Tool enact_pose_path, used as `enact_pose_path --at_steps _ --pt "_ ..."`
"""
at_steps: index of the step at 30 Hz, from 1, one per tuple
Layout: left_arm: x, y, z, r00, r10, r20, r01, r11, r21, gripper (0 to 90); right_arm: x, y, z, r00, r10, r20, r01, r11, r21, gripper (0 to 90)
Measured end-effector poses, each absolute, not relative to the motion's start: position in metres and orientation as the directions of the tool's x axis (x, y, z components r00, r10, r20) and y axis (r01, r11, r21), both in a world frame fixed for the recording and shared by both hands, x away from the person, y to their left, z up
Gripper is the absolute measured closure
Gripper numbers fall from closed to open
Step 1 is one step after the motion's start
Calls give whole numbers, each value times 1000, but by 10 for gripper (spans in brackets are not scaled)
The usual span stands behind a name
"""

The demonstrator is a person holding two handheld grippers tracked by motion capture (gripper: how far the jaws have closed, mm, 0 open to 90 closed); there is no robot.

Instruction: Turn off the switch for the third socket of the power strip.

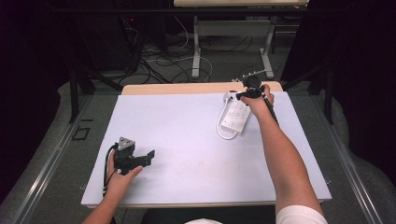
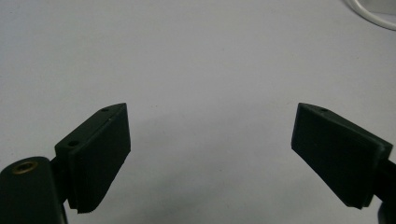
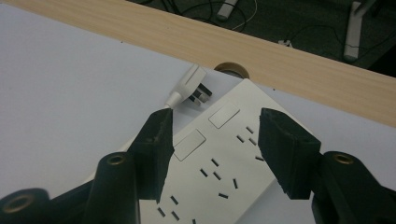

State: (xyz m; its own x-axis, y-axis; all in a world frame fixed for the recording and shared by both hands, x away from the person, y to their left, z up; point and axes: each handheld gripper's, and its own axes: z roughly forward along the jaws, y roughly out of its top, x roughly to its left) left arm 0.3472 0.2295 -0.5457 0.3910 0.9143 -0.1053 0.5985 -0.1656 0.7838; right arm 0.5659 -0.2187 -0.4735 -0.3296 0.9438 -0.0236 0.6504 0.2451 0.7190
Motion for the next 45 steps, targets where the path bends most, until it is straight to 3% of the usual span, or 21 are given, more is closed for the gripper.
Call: enact_pose_path --at_steps 20,33,45 --pt "347 234 -548 359 927 -108 610 -146 779 130 582 -213 -493 -338 941 -22 605 235 761 665" --pt "344 237 -547 348 931 -108 611 -138 780 150 592 -215 -507 -335 942 9 627 215 749 809" --pt "342 239 -546 345 932 -108 609 -135 781 151 597 -217 -515 -321 947 20 617 193 763 900"
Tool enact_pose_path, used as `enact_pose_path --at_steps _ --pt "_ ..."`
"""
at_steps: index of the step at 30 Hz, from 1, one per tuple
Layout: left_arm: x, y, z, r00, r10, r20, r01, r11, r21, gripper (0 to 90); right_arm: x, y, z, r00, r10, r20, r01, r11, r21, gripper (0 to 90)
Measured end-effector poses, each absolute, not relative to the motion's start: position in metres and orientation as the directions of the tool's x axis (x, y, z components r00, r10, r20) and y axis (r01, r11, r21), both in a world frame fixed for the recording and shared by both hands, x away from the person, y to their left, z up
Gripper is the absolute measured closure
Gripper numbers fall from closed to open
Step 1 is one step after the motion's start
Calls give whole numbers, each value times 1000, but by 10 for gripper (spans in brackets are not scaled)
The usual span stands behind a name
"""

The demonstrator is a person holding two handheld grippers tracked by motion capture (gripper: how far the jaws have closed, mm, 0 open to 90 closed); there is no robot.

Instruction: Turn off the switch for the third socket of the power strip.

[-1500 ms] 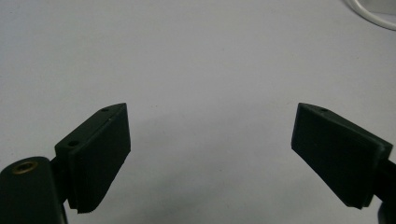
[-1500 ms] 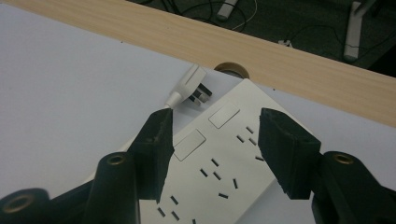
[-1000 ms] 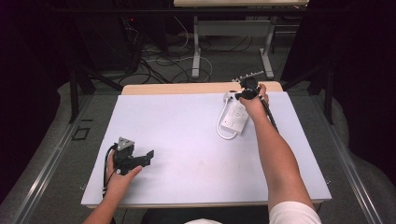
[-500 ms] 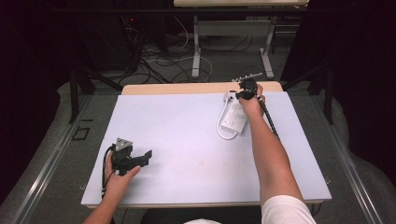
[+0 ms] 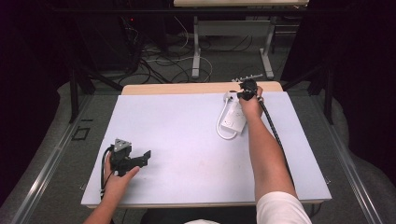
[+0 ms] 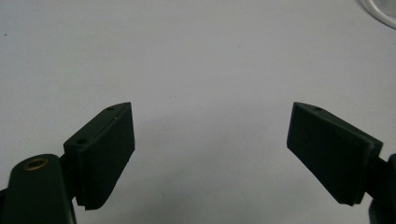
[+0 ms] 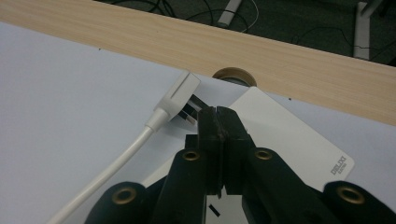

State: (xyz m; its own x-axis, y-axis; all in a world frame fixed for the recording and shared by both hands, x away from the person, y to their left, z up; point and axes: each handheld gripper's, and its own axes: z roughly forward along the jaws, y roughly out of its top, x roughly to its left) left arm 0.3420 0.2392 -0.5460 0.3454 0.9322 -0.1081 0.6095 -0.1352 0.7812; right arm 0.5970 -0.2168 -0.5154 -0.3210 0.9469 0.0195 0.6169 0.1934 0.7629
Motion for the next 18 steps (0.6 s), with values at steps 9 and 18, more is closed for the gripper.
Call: enact_pose_path --at_steps 9,18 --pt "341 240 -546 343 933 -111 609 -131 782 151 601 -215 -523 -321 947 -8 606 212 767 900" --pt "340 242 -545 335 934 -120 617 -121 778 151 606 -214 -531 -311 950 -6 592 199 781 900"
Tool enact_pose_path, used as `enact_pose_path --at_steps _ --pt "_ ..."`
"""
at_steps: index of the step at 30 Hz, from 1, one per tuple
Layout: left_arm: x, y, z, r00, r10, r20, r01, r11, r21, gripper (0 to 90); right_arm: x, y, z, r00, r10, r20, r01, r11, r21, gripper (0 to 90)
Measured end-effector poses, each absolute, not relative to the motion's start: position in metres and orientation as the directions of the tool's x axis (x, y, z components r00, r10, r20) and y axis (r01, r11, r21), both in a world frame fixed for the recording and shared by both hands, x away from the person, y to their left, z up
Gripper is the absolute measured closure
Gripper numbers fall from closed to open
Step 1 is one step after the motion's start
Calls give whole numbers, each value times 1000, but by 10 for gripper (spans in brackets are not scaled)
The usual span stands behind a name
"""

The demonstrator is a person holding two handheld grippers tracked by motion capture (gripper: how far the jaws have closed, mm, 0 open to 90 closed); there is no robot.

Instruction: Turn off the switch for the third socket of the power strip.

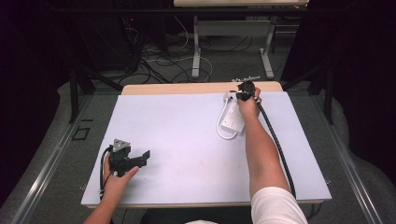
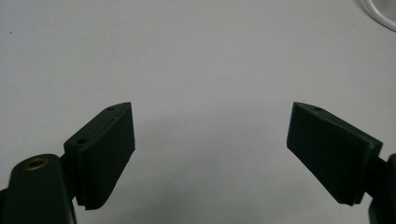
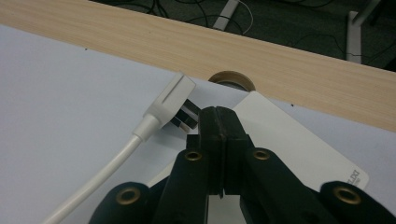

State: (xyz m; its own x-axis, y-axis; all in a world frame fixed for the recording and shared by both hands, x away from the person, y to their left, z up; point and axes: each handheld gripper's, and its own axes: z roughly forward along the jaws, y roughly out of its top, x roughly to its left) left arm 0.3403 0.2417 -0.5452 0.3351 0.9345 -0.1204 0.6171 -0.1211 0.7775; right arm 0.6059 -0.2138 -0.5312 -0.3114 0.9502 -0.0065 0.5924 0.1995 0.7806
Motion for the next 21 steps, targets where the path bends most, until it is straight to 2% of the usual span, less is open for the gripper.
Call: enact_pose_path --at_steps 21 --pt "338 241 -545 332 936 -115 619 -124 775 152 613 -222 -538 -287 958 10 610 175 772 900"
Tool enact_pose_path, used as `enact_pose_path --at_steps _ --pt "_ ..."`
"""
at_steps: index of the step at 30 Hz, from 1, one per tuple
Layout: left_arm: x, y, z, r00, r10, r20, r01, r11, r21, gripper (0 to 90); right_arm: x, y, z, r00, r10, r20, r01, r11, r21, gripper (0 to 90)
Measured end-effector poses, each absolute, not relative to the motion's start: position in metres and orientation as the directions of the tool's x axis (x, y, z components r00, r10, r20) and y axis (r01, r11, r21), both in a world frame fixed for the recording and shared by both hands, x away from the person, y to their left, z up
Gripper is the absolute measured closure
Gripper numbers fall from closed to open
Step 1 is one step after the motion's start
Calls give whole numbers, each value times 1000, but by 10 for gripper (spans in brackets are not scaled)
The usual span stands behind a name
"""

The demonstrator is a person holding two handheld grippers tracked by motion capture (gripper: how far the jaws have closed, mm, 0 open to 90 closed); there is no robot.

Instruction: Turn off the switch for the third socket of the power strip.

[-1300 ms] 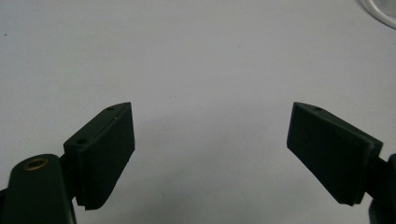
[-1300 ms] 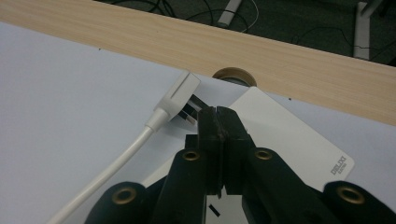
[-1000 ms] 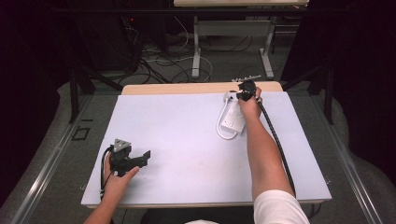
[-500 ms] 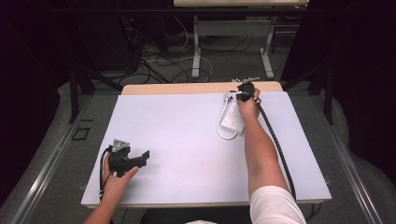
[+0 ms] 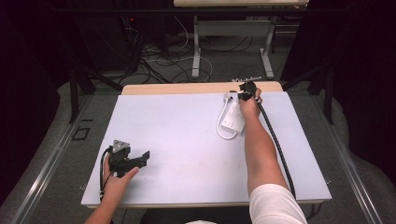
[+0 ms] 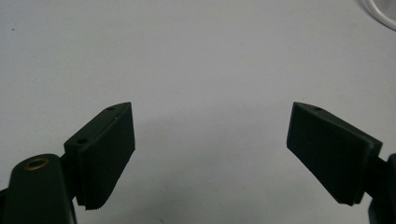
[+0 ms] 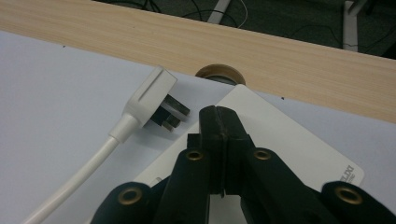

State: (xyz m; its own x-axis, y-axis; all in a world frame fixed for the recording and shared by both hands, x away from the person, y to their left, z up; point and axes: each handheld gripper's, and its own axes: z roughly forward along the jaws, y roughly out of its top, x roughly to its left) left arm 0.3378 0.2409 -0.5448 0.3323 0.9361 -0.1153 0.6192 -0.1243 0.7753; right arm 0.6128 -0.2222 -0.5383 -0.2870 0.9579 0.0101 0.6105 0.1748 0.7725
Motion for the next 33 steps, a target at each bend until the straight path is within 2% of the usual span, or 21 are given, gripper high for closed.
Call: enact_pose_path --at_steps 9,12,15,28,33 --pt "337 242 -545 328 937 -117 625 -122 771 152 616 -225 -540 -282 959 39 609 148 779 900" --pt "336 242 -545 328 937 -118 622 -121 774 152 616 -226 -541 -265 964 3 606 164 778 900" --pt "336 243 -545 321 940 -119 621 -114 775 152 617 -231 -541 -252 967 28 612 137 779 900" --pt "336 242 -545 322 940 -117 621 -116 775 152 614 -230 -538 -278 960 19 608 161 777 900" --pt "335 243 -544 320 940 -118 622 -115 774 152 612 -230 -534 -280 960 19 609 162 776 871"
